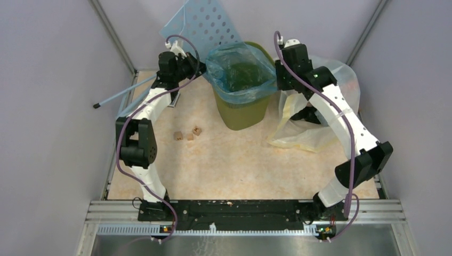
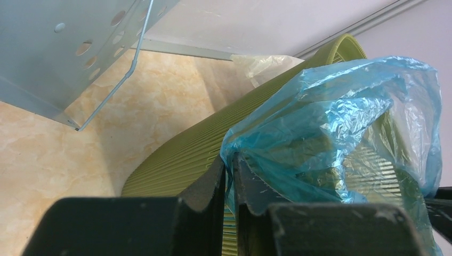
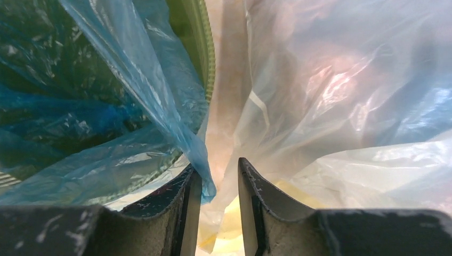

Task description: Put the trash bags into the trash bin

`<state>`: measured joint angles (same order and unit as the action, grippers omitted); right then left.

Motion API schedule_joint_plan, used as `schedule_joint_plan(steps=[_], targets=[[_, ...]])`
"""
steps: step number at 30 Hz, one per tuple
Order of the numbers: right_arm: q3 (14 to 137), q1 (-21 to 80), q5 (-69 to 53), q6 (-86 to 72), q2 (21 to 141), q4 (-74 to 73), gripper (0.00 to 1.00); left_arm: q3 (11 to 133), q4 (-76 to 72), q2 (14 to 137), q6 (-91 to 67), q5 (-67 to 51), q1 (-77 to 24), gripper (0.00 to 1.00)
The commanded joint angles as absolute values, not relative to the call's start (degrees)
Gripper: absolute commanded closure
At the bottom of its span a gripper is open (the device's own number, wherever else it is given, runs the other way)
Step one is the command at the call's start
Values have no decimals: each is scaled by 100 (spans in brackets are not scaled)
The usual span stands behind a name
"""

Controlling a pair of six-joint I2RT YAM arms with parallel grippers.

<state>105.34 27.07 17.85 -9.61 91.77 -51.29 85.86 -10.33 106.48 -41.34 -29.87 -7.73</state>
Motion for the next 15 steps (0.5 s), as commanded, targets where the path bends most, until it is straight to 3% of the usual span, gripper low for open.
schedule_joint_plan(steps=[1, 9, 15], targets=[[10197, 2453, 1233, -1048, 9054, -4626, 68, 8821, -1232, 10682, -4015, -3002, -857, 86], [9873, 2026, 251, -1148, 9148, -4138, 71, 8945, -1340, 10894, -4081, -3197, -896, 85], [9540, 1909, 220, -1244, 9230, -3720, 71, 8926, -1444, 11033, -4131, -3311, -905, 86]])
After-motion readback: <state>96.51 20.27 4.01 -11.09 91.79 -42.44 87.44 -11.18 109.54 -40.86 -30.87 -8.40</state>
